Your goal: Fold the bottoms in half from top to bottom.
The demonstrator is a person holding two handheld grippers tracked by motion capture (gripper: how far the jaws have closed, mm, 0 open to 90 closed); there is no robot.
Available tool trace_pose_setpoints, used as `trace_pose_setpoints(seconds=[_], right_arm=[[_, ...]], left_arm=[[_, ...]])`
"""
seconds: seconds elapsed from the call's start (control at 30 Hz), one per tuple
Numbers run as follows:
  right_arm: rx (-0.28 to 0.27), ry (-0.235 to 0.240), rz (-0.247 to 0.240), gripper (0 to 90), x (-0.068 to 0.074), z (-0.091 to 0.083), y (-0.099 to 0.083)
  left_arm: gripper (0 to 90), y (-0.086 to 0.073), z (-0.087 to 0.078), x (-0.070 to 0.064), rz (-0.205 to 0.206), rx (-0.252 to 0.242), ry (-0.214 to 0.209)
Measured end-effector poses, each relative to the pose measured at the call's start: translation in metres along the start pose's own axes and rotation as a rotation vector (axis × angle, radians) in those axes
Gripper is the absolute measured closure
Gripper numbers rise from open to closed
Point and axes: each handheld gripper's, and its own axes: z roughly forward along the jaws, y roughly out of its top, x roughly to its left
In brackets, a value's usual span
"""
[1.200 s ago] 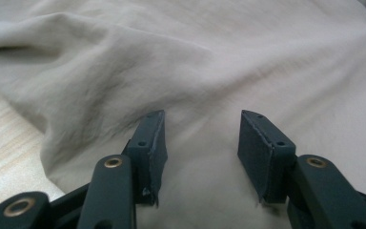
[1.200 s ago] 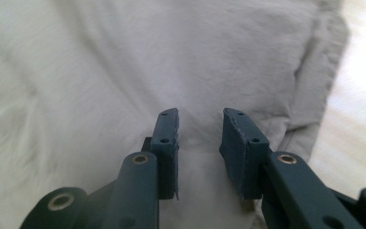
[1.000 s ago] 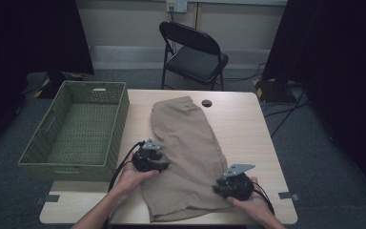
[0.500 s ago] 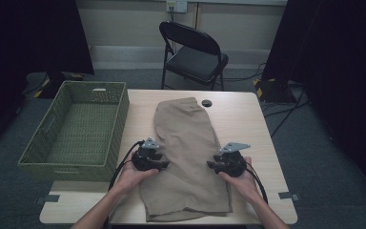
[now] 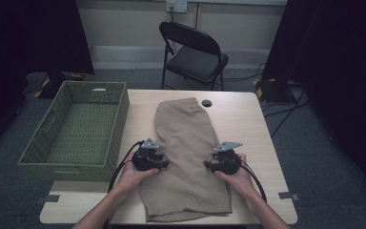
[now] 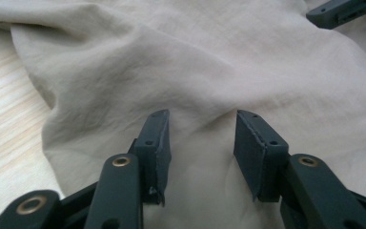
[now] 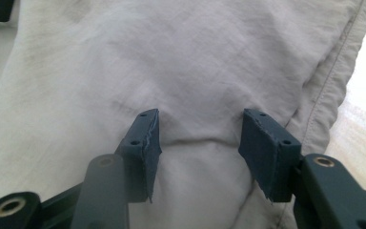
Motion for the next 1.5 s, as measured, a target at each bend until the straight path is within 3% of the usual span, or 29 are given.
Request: trace_pose_setpoints(seconds=[0.23,0.3,0.33,0.4,0.53,0.7,0.77,0.83,0.9,1.13,1.27,1.37,1.43,1.5], right_arm=[[-0.039,0.021,-0.019,47.8,0.005,-0.008,-0.013],[-0.046,0.024,-0.022,47.8,0.007,-0.01,-0.016],[-0.048,0.024,-0.02,47.8,0.009,-0.011,-0.017],[-0.047,0.026,-0.024,47.5,0.012,-0.013,-0.019],[-0.04,0.02,-0.018,47.1,0.021,-0.018,-0.023],[-0.015,0.036,-0.031,46.7,0.032,-0.026,-0.028],[0.019,0.037,-0.035,46.7,0.036,-0.031,-0.029],[0.055,0.055,-0.047,43.7,0.041,-0.034,-0.028],[0.077,0.066,-0.049,43.4,0.042,-0.035,-0.025],[-0.028,0.097,0.028,44.7,0.023,-0.037,-0.007],[-0.061,0.086,0.027,46.5,0.012,-0.033,0.004],[-0.089,0.059,0.059,47.4,-0.001,-0.028,0.013],[-0.086,0.04,0.079,48.3,-0.01,-0.021,0.019],[-0.079,0.027,0.093,50.4,-0.017,-0.012,0.022]], left_arm=[[57.2,-0.004,-0.003,-0.013,0.049,0.017,0.014],[57.3,-0.007,-0.005,-0.017,0.095,0.026,0.022],[57.2,-0.009,-0.006,-0.019,0.098,0.023,0.021],[57.2,-0.011,-0.008,-0.019,0.054,0.019,0.005],[57.2,-0.015,-0.015,-0.027,0.066,0.046,-0.004],[57.2,-0.021,-0.023,-0.037,0.043,0.083,-0.033],[57.9,-0.022,-0.026,-0.041,0.019,0.098,-0.049],[57.8,-0.023,-0.029,-0.043,0.021,0.118,-0.079],[58.2,-0.022,-0.033,-0.042,0.012,0.091,-0.096],[57.1,-0.002,-0.043,-0.024,-0.021,-0.024,-0.054],[55.3,0.007,-0.039,-0.013,-0.016,-0.02,-0.014],[55.3,0.015,-0.033,-0.001,-0.021,-0.016,0.018],[56.1,0.02,-0.029,0.008,-0.063,-0.05,0.033],[57.2,0.023,-0.026,0.011,-0.069,-0.058,0.035]])
